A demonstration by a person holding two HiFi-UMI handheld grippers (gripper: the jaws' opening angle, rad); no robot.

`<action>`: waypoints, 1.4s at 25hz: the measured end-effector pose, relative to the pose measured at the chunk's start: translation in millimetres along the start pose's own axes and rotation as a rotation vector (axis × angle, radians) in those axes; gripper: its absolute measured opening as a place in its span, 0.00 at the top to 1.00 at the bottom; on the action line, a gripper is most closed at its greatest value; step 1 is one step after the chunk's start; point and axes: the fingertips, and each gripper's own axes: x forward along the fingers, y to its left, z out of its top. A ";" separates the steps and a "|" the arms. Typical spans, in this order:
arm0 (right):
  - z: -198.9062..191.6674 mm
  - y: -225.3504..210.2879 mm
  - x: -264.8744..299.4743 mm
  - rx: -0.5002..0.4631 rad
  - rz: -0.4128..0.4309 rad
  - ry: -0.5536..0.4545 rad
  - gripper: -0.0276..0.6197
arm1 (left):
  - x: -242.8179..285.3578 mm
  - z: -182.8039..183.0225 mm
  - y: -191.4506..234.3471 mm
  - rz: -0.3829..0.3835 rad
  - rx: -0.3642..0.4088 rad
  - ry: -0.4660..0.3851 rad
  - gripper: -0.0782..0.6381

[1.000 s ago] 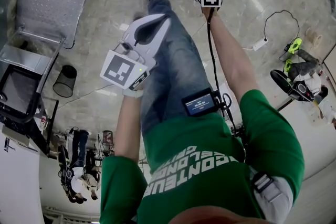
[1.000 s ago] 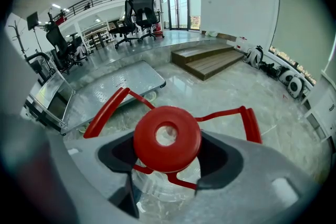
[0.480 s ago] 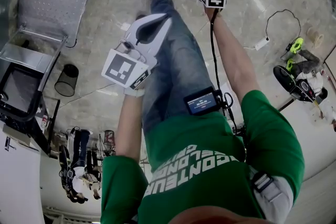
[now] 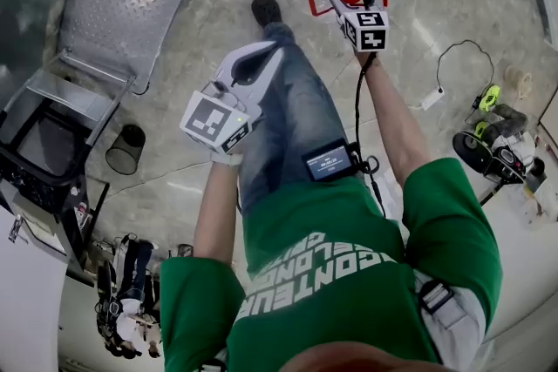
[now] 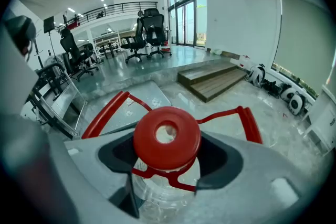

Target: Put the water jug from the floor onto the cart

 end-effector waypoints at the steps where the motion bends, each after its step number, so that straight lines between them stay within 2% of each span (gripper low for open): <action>1: 11.1 1.6 -13.5 -0.006 0.006 -0.013 0.49 | -4.2 8.7 -7.2 -0.002 0.009 -0.006 0.87; 7: 93.7 22.9 -93.7 -0.088 0.053 -0.126 0.49 | -32.2 49.8 -54.1 -0.023 0.114 -0.038 0.88; 15: 184.9 50.8 -185.6 -0.149 0.094 -0.254 0.49 | -69.6 97.7 -103.2 -0.028 0.164 -0.098 0.88; 19: 219.8 60.1 -223.9 -0.160 0.110 -0.309 0.49 | -92.0 116.0 -111.1 0.009 0.190 -0.129 0.88; 26: 267.9 69.1 -270.5 -0.197 0.132 -0.385 0.49 | -129.7 152.2 -108.7 0.122 0.269 -0.184 0.88; 30: 286.8 72.5 -276.3 -0.206 0.145 -0.416 0.49 | -144.7 164.3 -104.1 0.172 0.288 -0.204 0.88; 35: 303.7 82.7 -260.1 -0.245 0.183 -0.401 0.49 | -148.9 172.1 -90.4 0.209 0.268 -0.227 0.88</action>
